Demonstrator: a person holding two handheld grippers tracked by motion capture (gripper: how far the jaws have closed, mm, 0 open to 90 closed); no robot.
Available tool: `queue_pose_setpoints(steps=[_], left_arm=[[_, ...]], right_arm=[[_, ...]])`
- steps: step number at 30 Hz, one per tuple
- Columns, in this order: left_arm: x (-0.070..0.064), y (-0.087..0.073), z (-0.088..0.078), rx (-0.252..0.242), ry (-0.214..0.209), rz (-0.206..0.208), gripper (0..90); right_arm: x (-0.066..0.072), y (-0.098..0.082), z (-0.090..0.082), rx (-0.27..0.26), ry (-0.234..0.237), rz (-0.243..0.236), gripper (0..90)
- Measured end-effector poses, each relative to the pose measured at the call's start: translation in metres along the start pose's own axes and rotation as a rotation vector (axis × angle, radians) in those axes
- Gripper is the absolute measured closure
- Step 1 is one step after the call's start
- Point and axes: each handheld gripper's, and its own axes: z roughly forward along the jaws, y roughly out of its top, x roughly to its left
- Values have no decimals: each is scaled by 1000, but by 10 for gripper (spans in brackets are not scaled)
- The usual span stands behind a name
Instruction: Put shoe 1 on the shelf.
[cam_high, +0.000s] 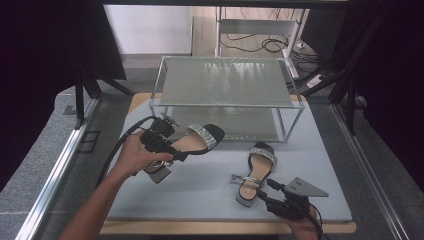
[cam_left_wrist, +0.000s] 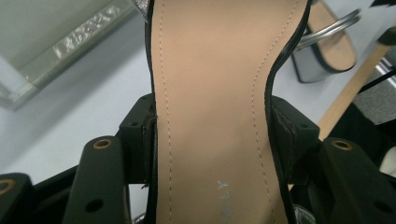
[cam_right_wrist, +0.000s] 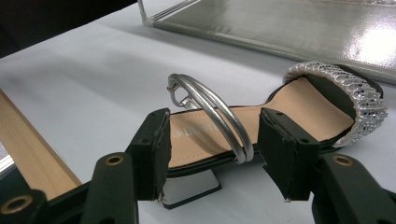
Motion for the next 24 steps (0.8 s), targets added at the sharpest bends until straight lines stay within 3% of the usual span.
queue_pose_setpoints(steps=[15,24], left_arm=[[-4,33,-18,-13,-42,25,424],[-3,45,-26,-24,-58,26,424]], right_arm=[[0,0,0,7,2,1,449],[-1,-1,0,13,4,2,449]])
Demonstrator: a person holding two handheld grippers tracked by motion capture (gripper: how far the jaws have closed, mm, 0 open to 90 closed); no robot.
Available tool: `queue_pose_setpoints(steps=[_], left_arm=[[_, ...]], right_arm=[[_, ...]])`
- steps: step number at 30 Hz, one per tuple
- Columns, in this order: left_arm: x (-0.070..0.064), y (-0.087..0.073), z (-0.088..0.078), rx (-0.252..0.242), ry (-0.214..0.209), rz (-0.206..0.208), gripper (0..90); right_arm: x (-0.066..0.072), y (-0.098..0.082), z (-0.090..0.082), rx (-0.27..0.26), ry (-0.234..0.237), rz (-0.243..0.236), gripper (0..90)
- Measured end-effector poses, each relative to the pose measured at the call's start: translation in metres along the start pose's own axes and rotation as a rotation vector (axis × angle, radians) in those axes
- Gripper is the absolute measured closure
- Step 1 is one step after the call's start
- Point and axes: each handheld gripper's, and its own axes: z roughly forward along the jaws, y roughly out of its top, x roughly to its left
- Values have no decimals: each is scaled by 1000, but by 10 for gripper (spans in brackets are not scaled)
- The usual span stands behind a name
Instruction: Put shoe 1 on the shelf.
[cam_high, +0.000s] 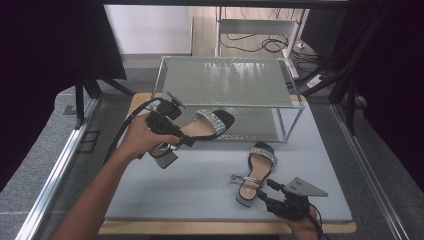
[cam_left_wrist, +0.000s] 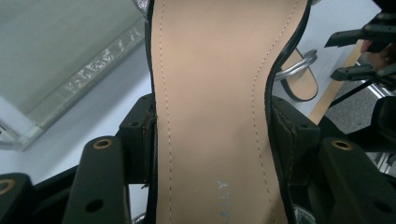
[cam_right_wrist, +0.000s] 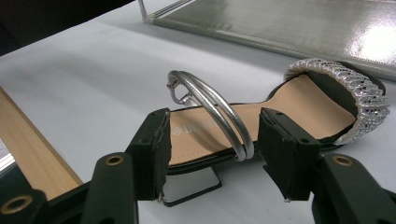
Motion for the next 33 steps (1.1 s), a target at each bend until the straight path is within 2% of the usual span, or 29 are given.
queue_pose_setpoints(steps=[3,24,28,33], left_arm=[[1,6,-2,-2,-11,-1,424],[8,43,-13,-13,-17,-22,424],[14,51,-17,-2,-12,-12,424],[22,59,-19,-15,-25,-31,424]], right_arm=[[-1,0,0,1,-1,1,448],[-1,0,0,3,3,-2,448],[-1,-1,1,2,2,1,449],[-1,-1,1,1,3,4,449]])
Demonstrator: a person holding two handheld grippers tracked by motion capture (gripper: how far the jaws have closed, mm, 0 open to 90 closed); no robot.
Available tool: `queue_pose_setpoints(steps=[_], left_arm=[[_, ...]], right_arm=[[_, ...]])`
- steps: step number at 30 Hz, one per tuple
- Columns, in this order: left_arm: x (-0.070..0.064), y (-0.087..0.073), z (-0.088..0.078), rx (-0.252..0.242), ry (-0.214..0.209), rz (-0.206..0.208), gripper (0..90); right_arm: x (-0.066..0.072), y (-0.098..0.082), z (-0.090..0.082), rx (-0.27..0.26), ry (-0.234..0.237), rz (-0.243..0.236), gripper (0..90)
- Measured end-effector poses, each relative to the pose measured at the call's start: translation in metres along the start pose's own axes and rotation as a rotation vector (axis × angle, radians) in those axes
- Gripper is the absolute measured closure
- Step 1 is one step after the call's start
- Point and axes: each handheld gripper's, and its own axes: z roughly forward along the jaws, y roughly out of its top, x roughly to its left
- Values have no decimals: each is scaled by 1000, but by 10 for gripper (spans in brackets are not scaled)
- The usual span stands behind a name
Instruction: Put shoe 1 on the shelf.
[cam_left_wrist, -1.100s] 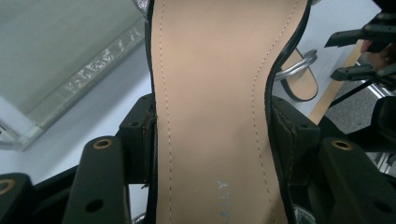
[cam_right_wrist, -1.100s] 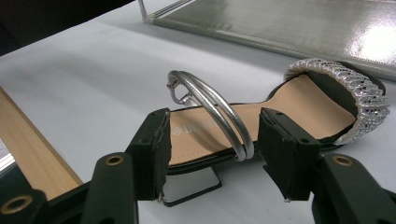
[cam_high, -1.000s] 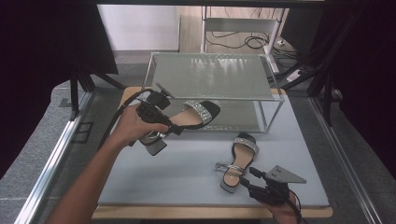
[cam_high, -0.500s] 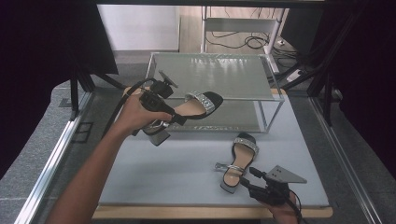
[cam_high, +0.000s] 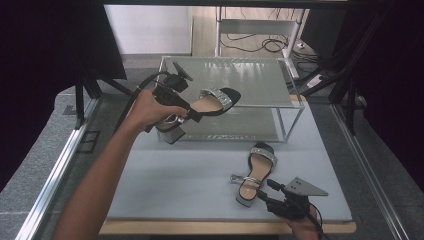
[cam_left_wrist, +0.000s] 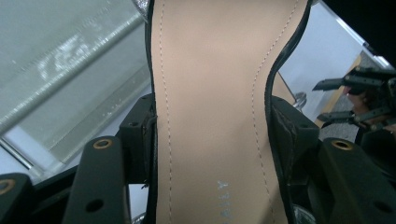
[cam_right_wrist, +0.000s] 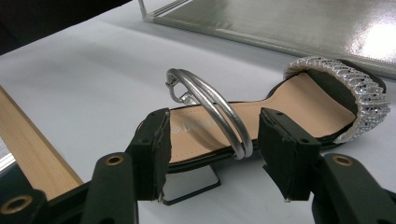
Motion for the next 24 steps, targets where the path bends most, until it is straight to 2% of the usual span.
queue_pose_setpoints(steps=[4,8,19,24], left_arm=[[7,8,-4,-14,-6,-15,424],[15,18,-6,-20,6,-34,424],[33,34,-4,-60,16,-84,424],[42,44,2,-80,24,-143,424]], right_arm=[[-1,0,0,3,-1,1,448],[-1,0,0,-1,-1,0,448],[-3,-1,-1,3,-2,2,448],[-3,-1,-1,5,2,2,447]])
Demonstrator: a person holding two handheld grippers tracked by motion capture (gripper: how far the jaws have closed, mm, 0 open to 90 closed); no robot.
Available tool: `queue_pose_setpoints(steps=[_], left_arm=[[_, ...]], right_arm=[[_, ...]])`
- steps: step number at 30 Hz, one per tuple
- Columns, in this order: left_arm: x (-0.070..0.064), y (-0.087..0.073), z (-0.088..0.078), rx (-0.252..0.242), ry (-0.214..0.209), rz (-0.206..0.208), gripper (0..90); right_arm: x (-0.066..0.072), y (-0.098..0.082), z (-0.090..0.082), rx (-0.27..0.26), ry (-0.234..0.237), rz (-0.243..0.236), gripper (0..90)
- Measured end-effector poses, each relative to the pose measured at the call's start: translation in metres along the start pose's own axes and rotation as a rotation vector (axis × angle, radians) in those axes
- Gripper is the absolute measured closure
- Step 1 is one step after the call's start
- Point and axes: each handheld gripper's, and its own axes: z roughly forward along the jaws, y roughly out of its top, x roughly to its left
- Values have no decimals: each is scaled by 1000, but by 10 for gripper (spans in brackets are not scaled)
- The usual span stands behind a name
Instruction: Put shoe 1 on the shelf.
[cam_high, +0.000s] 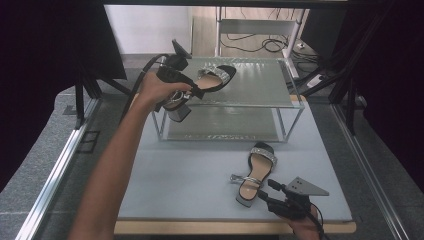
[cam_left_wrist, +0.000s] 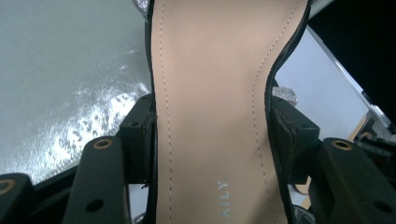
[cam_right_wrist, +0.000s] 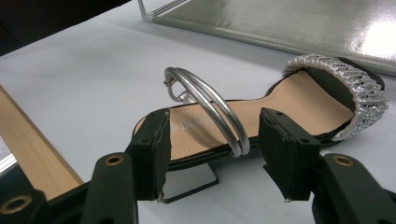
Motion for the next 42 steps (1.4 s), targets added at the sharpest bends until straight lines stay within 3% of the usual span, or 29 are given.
queue_pose_setpoints(steps=[32,42], left_arm=[[25,45,22,-68,53,-169,424],[24,50,30,-66,77,-184,424]], right_arm=[[-3,0,-4,-11,-8,8,445],[-3,-1,-6,-12,-11,13,445]])
